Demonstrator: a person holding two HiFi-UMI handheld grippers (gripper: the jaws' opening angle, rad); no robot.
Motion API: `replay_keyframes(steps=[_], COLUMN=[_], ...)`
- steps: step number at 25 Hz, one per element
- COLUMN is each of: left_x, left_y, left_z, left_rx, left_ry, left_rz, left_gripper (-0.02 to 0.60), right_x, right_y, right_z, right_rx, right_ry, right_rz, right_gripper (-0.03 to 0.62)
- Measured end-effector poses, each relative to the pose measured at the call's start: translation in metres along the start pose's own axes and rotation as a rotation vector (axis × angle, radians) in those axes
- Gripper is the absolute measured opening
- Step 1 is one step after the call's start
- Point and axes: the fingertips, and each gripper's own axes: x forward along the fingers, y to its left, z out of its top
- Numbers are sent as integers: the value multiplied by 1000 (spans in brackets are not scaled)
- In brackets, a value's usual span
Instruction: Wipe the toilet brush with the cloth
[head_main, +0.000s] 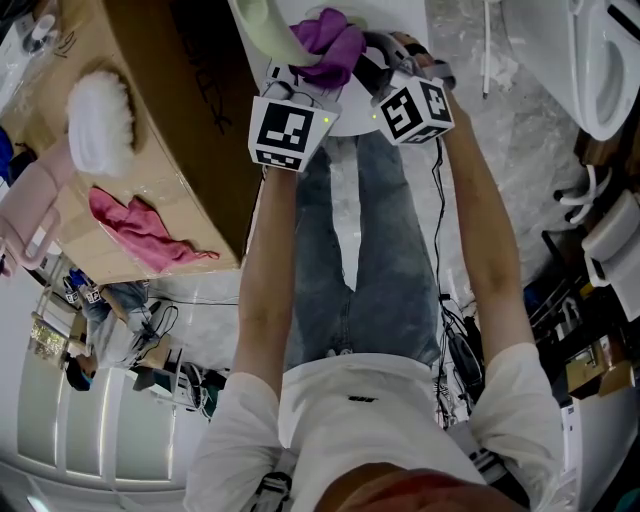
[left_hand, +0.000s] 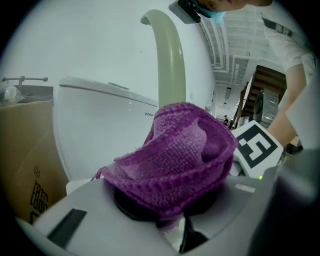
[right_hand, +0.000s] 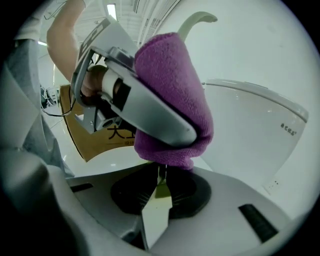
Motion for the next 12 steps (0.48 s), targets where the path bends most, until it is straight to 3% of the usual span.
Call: replay_keyframes(steps=[12], left_x=[7], left_y=[5], left_z=[-15], left_rx=[-15], left_ry=[55], left_rz=[5], left_gripper=[87], right_x=[1], right_y=[0], right_z=[0], right_rx=[2], right_ry=[-1], right_rz=[-5], right_gripper=[49])
